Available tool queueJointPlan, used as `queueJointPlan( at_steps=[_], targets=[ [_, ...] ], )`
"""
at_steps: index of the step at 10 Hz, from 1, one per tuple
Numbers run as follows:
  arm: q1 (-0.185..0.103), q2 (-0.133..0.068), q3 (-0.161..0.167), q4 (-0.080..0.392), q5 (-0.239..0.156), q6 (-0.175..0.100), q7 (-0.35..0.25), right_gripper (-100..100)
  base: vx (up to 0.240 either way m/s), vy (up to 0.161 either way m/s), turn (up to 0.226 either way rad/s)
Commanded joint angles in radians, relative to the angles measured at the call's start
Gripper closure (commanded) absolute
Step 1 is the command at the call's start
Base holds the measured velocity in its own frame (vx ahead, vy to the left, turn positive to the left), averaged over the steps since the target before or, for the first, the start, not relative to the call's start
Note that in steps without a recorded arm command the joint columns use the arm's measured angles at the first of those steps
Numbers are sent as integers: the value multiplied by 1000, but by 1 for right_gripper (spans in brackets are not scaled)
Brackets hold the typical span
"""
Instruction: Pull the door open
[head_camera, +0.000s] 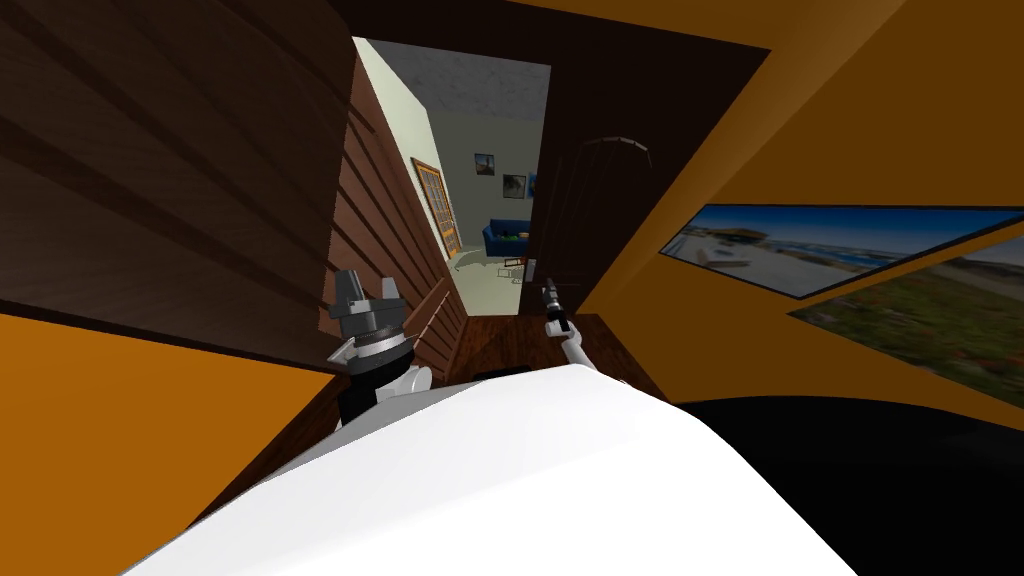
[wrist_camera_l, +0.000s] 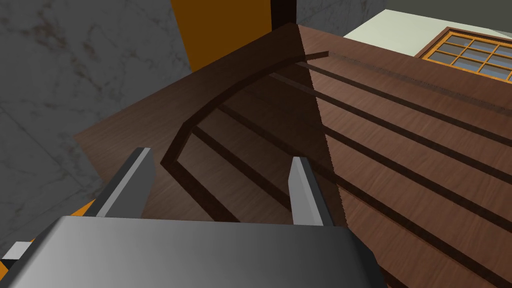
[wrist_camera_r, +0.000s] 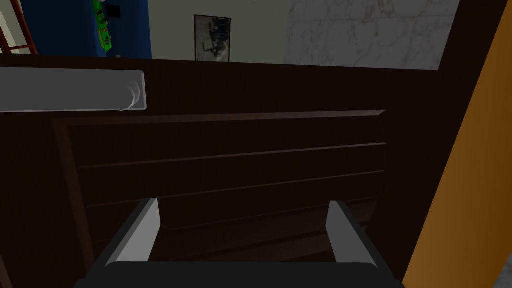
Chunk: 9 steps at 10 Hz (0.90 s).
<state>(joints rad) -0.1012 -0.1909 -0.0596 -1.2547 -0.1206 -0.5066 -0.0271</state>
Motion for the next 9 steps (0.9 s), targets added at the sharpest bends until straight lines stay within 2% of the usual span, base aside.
queueJointPlan(
  at_steps=[1,4,5,9],
  targets=[
    [-12,0,0,33,0,-4,-1,-100,70,-15,9],
    [-73,-14,-6,135,-5,-3,-15,-100,81,-1,15],
    [-73,-14,-6,147,-5,-3,-15,-100,71,-13,9],
    [-150,-31,-14,284,-12,-2,-32,-100,83,-13,15]
  ],
)
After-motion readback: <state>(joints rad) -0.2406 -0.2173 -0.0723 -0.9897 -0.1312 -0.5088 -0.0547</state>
